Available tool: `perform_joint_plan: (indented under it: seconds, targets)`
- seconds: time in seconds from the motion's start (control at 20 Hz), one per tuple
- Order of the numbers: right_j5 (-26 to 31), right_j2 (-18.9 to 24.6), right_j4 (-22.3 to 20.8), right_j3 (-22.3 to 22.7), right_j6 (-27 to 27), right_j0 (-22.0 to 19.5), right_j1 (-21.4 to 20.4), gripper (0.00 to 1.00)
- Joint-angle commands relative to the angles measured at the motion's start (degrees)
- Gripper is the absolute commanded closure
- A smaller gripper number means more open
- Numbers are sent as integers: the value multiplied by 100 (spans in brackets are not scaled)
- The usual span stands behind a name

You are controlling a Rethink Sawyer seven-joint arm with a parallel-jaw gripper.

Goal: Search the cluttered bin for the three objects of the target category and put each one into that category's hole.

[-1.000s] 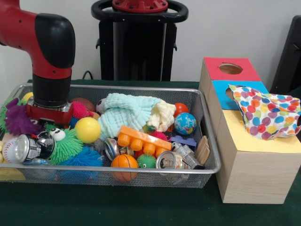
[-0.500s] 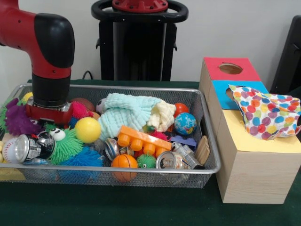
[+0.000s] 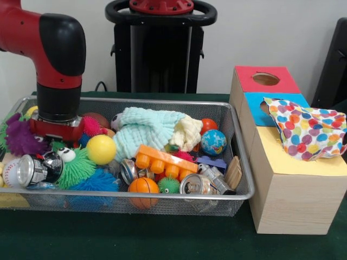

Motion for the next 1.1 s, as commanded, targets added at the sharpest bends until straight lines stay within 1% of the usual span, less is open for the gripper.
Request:
perform_joint_plan:
  seconds: [0.05, 0.1, 0.25, 0.4, 0.5, 0.65, 0.9, 1.1]
  targets:
    - [838, 358, 155, -60, 481, -6, -573, 100]
    - [1387, 392, 342, -54, 443, 68, -847, 100]
    - [2319, 243, 528, -55, 425, 359, -1449, 100]
    - [2973, 157, 679, -62, 567, 536, -1825, 100]
    - [3193, 128, 711, -83, 634, 586, -1938, 100]
    - [3309, 170, 754, -83, 637, 545, -2014, 100]
    - [3538, 112, 710, -290, 618, 572, -2028, 100]
    - [3556, 107, 691, -478, 638, 564, -1923, 100]
